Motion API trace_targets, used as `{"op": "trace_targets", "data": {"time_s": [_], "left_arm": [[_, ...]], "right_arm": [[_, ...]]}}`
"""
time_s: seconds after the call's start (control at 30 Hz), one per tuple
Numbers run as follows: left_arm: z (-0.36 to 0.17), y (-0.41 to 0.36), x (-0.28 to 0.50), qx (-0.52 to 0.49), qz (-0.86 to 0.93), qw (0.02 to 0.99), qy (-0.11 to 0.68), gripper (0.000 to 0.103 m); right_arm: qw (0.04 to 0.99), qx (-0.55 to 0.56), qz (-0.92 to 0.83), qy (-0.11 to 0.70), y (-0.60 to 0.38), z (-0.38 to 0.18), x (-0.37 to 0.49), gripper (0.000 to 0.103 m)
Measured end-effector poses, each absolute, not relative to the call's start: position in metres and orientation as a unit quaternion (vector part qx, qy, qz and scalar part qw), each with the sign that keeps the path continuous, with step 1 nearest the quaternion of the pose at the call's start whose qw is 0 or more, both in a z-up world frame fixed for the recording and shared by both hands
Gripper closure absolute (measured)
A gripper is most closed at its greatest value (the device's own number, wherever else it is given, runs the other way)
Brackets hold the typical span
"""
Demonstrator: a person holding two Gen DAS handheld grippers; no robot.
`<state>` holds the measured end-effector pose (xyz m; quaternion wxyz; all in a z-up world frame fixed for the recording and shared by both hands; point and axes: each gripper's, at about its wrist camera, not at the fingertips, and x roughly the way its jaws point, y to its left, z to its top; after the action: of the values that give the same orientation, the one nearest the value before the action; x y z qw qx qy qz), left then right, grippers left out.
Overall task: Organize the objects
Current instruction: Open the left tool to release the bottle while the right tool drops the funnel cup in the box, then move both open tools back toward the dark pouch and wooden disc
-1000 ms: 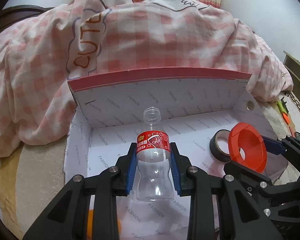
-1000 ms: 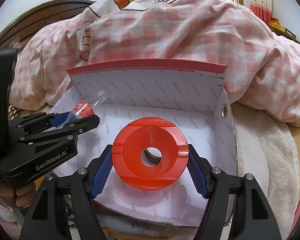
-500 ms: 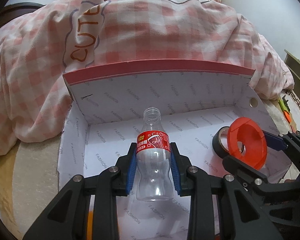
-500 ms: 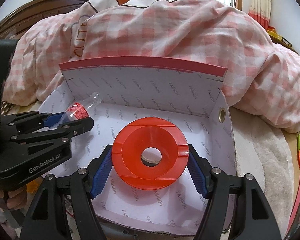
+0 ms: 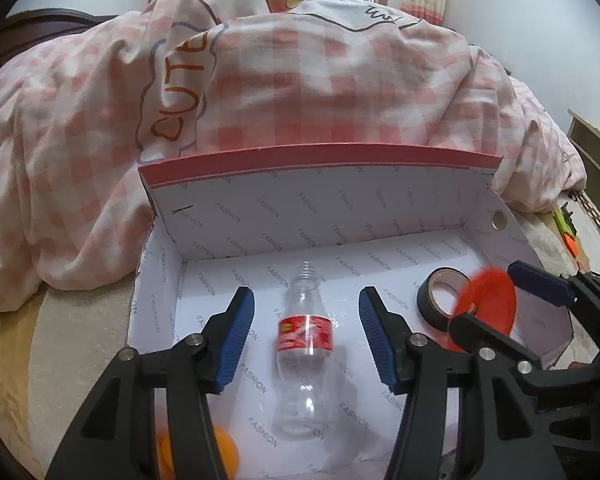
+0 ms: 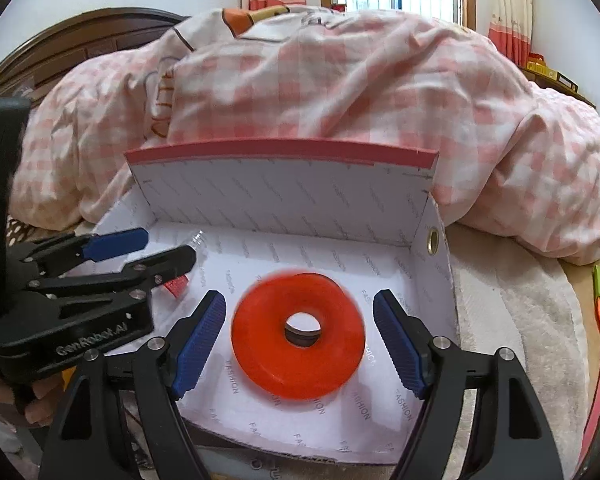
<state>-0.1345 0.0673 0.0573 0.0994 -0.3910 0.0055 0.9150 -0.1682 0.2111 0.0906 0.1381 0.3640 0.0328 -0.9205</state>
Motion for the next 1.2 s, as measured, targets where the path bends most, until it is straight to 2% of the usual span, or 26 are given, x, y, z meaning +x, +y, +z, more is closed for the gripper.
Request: {"op": "trace_targets", "data": {"time_s": [1.2], "left_arm": [[0.088,0.064,-0.054,-0.379,0.919,0.111,0.009,0.048]], "right_arm": [[0.156,0.367,-0.917,0.0,0.224,0.108,-0.091,0.025]]}}
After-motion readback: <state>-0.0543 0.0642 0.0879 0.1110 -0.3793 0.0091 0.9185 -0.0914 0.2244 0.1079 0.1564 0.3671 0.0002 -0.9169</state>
